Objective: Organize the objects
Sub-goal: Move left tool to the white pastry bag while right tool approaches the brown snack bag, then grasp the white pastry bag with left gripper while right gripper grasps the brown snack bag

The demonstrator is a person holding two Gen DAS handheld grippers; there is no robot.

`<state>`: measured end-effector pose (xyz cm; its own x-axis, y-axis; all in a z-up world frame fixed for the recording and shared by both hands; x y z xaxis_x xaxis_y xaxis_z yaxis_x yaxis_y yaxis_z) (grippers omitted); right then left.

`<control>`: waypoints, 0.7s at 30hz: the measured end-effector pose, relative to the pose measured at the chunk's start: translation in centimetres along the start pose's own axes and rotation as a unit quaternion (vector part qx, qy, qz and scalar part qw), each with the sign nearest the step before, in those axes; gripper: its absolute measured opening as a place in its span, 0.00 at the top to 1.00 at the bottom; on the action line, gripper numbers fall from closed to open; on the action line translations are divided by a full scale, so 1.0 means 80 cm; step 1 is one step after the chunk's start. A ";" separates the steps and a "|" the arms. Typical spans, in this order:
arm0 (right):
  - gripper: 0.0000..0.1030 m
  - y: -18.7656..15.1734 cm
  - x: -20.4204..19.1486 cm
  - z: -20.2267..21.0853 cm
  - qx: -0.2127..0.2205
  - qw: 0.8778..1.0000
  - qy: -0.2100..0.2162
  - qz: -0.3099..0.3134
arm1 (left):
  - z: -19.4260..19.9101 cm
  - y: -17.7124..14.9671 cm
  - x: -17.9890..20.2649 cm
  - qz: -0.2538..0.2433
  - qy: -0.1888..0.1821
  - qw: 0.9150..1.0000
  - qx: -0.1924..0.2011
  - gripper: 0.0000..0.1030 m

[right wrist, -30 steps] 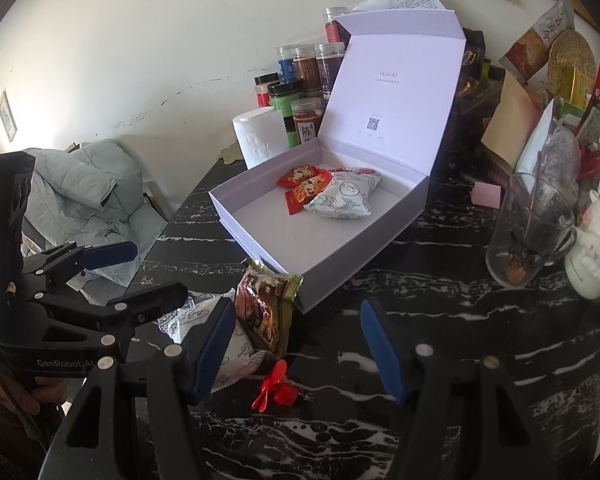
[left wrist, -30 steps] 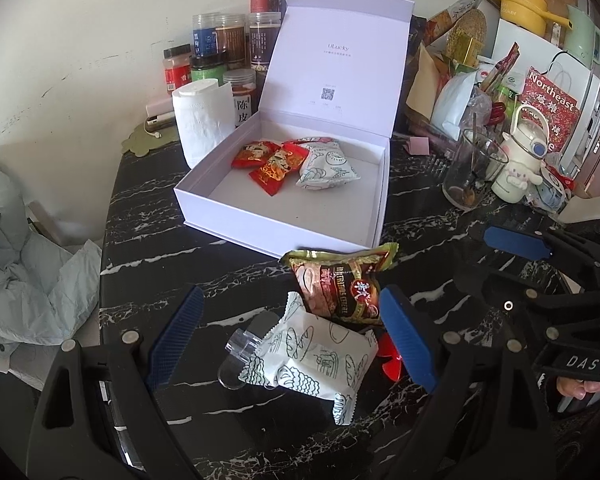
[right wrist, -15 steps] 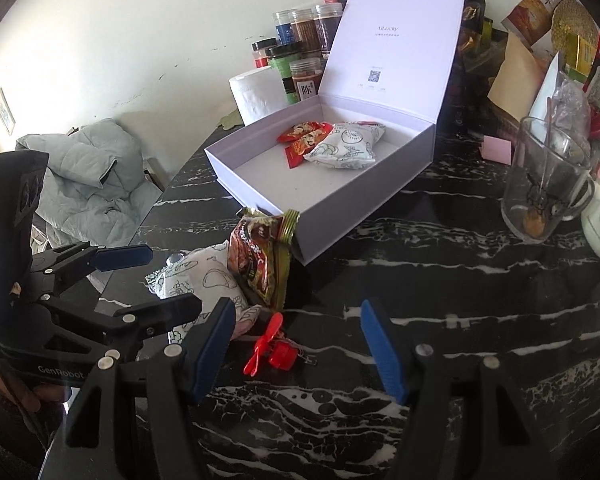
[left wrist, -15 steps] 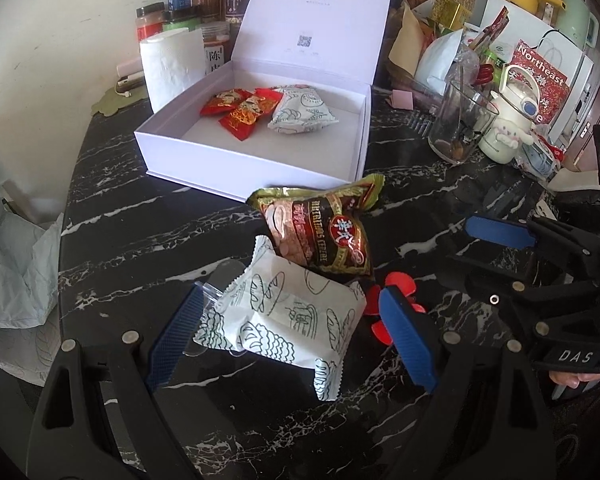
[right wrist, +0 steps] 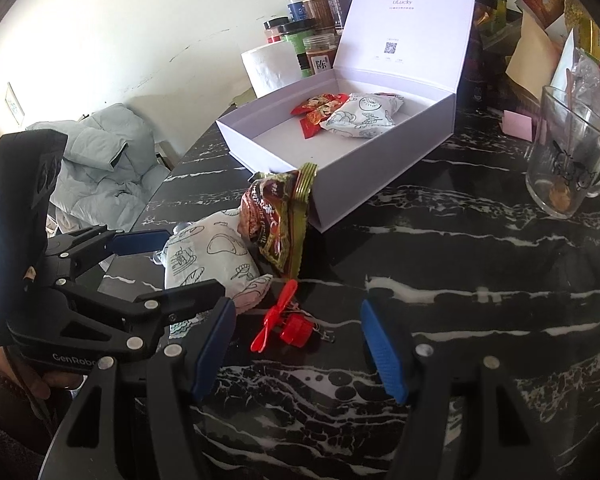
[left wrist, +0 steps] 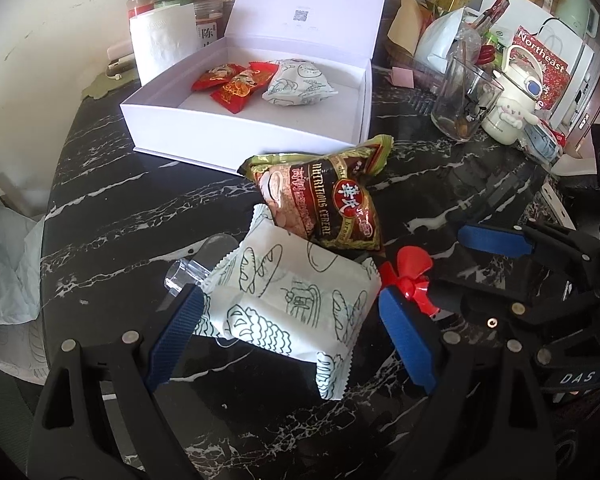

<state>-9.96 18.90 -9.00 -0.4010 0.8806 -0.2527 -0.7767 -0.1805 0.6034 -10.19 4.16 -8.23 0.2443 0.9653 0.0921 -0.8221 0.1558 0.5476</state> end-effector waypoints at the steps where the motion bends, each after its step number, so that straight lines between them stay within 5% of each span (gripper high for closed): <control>1: 0.36 -0.001 0.000 0.000 0.000 1.000 0.002 0.000 | -0.001 0.000 0.001 -0.002 0.000 1.000 0.002 0.13; 21: 0.36 0.033 0.007 -0.013 0.028 0.998 0.054 -0.012 | -0.029 -0.004 0.023 -0.109 0.044 0.993 0.019 0.11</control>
<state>-12.78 18.44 -8.33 -0.4351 0.8317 -0.3448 -0.7597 -0.1335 0.6365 -10.63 6.37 -10.16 0.3674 0.9241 -0.1050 -0.7338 0.3574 0.5777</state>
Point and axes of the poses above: each gripper's, at about its wrist camera, not at the fingertips, and z roughly against the way its jaws point, x to its right, y to its top, the point moved 3 cm from there along -z, roughly the way its jaws point
